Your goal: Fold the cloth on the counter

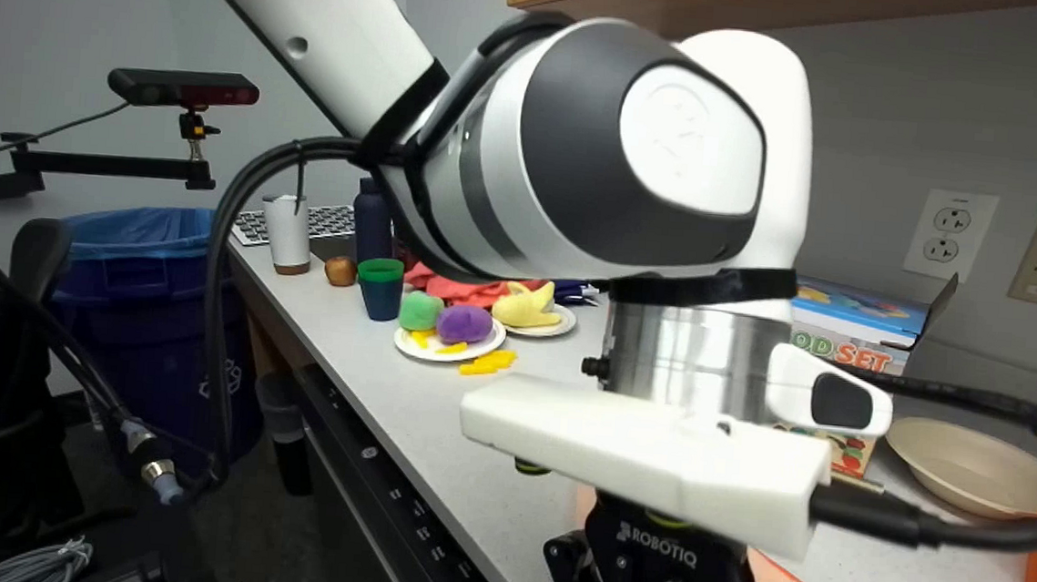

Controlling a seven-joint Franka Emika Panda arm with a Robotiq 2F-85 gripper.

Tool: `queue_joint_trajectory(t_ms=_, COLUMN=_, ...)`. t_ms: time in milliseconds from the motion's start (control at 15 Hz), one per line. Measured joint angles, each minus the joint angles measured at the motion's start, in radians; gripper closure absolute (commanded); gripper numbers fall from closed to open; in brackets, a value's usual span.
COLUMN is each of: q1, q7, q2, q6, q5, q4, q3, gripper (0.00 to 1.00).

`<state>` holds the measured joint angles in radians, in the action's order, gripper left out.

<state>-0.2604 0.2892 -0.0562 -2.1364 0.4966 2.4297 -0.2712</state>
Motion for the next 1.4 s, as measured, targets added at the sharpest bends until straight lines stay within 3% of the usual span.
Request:
queue_joint_trajectory(t_ms=667, q1=0.056, q7=0.007, q2=0.027, q6=0.037, q5=0.127, q4=-0.122, q3=0.093, gripper=0.99)
queue_joint_trajectory(t_ms=1400, q1=0.162, q7=0.030, q2=0.091, q6=-0.013, q5=0.142, q4=-0.196, q3=0.197, gripper=0.99)
